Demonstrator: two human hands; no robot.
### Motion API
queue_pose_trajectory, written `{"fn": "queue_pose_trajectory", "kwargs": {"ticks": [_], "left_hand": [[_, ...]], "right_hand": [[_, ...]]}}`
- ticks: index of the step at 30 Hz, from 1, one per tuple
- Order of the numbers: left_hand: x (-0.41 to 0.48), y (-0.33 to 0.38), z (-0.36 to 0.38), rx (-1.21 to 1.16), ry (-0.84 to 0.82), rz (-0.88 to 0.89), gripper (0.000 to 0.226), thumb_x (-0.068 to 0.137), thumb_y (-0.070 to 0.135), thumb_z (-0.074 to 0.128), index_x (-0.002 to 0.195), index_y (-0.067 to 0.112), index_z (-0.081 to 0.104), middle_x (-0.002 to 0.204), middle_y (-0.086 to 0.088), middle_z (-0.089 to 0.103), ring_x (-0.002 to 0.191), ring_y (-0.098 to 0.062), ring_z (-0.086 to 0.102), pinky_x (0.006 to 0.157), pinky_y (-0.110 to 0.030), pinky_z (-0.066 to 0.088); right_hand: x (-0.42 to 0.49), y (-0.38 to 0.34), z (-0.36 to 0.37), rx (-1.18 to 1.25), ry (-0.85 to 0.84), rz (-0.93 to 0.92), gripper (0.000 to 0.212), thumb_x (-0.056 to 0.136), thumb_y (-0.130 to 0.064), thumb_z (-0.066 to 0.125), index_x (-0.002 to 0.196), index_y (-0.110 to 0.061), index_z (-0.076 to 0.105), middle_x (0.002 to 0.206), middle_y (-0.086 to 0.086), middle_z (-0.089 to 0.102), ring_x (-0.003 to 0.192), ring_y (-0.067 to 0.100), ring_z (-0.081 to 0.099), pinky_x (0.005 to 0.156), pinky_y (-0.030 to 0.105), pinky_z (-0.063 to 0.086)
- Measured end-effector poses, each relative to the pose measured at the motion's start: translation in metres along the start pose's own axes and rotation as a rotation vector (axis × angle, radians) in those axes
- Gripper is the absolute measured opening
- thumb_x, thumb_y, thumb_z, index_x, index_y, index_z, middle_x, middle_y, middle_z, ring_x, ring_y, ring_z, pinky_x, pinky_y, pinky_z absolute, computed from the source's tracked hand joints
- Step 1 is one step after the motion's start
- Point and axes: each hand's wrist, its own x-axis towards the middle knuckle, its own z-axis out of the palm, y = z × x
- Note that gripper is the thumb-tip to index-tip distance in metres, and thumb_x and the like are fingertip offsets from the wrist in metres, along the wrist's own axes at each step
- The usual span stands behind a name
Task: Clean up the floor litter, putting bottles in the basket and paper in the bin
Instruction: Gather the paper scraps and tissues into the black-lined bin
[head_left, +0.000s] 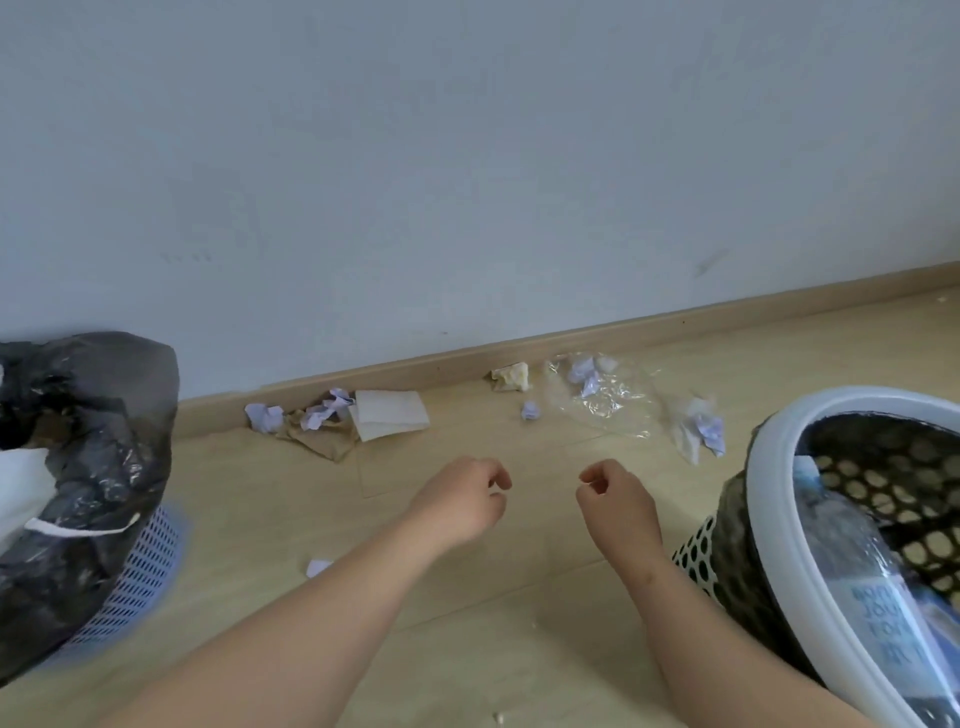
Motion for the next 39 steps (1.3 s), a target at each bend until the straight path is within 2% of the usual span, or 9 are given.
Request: {"fn": "queue_pose_trajectory", "kwargs": {"ticks": [6,12,14,18,29,32,34,36,39], "left_hand": [[0.017,-0.004,0.034,0.068,-0.052,-0.06,0.032,0.092,0.019,0.047,0.123,0.022,0.057,0.128,-0.004,0.053,0.118,-0.021,0.05,0.095,-0.027,0.041],[0.001,-0.024,0.073,0.105,-0.151,-0.067,0.032,0.093,0.022,0.049,0.124,0.022,0.054,0.127,-0.004,0.049,0.12,-0.022,0.049,0.096,-0.026,0.038],[-0.003,-0.03,0.078,0.113,-0.149,-0.086,0.033,0.093,0.023,0.048,0.126,0.024,0.052,0.13,-0.003,0.046,0.122,-0.022,0.046,0.097,-0.027,0.038],[0.002,-0.036,0.075,0.118,-0.086,-0.096,0.038,0.091,0.023,0.049,0.13,0.025,0.048,0.135,-0.001,0.042,0.124,-0.024,0.043,0.1,-0.032,0.04],[0.049,-0.007,0.077,0.202,-0.136,-0.097,0.057,0.091,0.025,0.047,0.144,0.028,0.029,0.145,-0.003,0.035,0.129,-0.029,0.039,0.103,-0.038,0.039],[0.06,-0.001,0.083,0.194,-0.122,-0.129,0.064,0.089,0.026,0.049,0.147,0.029,0.023,0.152,-0.004,0.023,0.135,-0.029,0.033,0.106,-0.039,0.036],[0.068,-0.002,0.086,0.154,-0.075,-0.2,0.069,0.087,0.025,0.05,0.148,0.029,0.019,0.156,-0.005,0.014,0.139,-0.029,0.025,0.109,-0.04,0.034],[0.073,-0.005,0.087,0.147,-0.044,-0.264,0.074,0.085,0.033,0.055,0.148,0.029,0.016,0.157,-0.005,0.009,0.142,-0.03,0.016,0.11,-0.042,0.031],[0.076,-0.005,0.088,0.234,-0.098,-0.301,0.093,0.072,0.061,0.065,0.146,0.036,0.013,0.156,0.001,0.001,0.145,-0.031,-0.002,0.107,-0.056,0.027]], "right_hand": [[0.005,0.042,-0.015,-0.006,-0.031,0.051,0.017,0.087,-0.011,0.048,0.1,-0.014,0.06,0.101,0.003,0.06,0.087,0.019,0.054,0.069,0.027,0.037],[-0.01,0.073,0.006,-0.136,-0.27,0.057,0.022,0.087,-0.012,0.049,0.106,-0.015,0.06,0.096,0.0,0.057,0.087,0.017,0.053,0.071,0.025,0.04],[-0.011,0.074,0.012,-0.123,-0.296,0.067,0.025,0.087,-0.011,0.049,0.109,-0.014,0.059,0.097,0.0,0.056,0.088,0.017,0.052,0.073,0.025,0.04],[-0.002,0.066,0.01,-0.044,-0.241,0.121,0.028,0.088,-0.011,0.049,0.115,-0.014,0.056,0.107,0.004,0.054,0.092,0.018,0.05,0.075,0.024,0.037],[0.038,0.101,-0.038,0.318,0.08,0.365,0.027,0.09,-0.009,0.052,0.116,-0.007,0.056,0.099,0.005,0.056,0.087,0.023,0.054,0.075,0.028,0.038],[0.048,0.107,-0.041,0.343,0.183,0.414,0.027,0.09,-0.007,0.05,0.116,-0.006,0.055,0.102,0.007,0.058,0.087,0.023,0.052,0.074,0.028,0.037],[0.059,0.105,-0.037,0.334,0.224,0.426,0.029,0.089,-0.009,0.048,0.118,-0.008,0.054,0.114,0.01,0.058,0.09,0.023,0.051,0.076,0.029,0.038],[0.072,0.099,-0.031,0.308,0.261,0.407,0.033,0.089,-0.01,0.048,0.121,-0.011,0.053,0.127,0.011,0.051,0.101,0.025,0.052,0.081,0.031,0.041],[0.092,0.089,-0.02,0.231,0.323,0.405,0.038,0.088,-0.013,0.049,0.126,-0.015,0.051,0.138,0.01,0.04,0.121,0.031,0.044,0.096,0.04,0.041]]}}
